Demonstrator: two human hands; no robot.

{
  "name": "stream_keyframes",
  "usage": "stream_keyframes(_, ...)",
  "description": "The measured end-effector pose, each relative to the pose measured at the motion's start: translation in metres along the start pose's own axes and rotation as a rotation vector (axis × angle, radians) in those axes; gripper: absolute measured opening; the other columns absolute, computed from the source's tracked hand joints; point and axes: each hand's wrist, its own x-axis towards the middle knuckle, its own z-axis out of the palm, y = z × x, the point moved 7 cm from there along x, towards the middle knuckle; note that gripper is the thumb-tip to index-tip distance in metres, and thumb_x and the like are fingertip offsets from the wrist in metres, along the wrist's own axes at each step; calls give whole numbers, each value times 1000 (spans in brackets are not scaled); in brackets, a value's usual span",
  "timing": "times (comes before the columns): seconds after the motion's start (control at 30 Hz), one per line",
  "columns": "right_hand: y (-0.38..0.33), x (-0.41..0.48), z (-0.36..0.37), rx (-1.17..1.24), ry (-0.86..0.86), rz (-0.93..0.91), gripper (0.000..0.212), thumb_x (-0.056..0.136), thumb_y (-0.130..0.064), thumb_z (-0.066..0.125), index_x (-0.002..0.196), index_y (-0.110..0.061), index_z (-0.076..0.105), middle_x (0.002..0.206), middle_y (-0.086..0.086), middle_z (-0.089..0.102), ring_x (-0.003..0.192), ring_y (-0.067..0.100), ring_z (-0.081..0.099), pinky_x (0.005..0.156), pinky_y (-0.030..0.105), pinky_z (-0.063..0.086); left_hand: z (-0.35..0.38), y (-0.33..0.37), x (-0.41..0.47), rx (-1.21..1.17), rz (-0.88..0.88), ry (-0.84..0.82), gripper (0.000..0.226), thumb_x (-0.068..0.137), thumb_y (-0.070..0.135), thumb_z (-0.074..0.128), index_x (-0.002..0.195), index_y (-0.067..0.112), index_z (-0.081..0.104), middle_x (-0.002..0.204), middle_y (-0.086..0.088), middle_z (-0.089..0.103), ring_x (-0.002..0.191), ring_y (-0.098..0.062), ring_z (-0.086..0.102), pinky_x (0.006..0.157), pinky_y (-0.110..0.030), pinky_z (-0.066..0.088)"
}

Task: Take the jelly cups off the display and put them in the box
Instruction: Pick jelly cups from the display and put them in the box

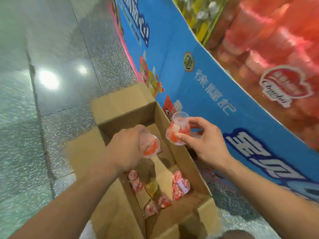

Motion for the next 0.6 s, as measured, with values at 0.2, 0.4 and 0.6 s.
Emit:
stream_keyframes(0.2, -108, -55, -105, 84, 38, 36, 46, 75, -39, 86, 114, -39, 61, 106, -26, 66, 98, -10, 61, 79, 9, 47, -132, 73, -60, -64, 38, 43, 38, 91, 43, 65, 126, 29, 57, 114, 5, 70, 106, -23, 64, 86, -35, 49)
stream_keyframes(0.4, -198, -111, -195, 153, 91, 83, 57, 71, -60, 75, 124, -40, 63, 118, -23, 64, 110, -5, 60, 95, 22, 49, -246, 150, -111, 4, 111, 32, 41, 91, 48, 63, 129, 37, 52, 117, 8, 68, 105, -19, 62, 80, -30, 42)
stream_keyframes(0.6, -250, -171, -278, 161, 205, 178, 38, 72, -39, 82, 106, -43, 65, 104, -24, 68, 99, -11, 59, 80, 8, 44, -319, 225, -153, -25, 192, 21, 37, 88, 42, 69, 123, 37, 57, 109, 6, 70, 98, -21, 64, 77, -32, 44)
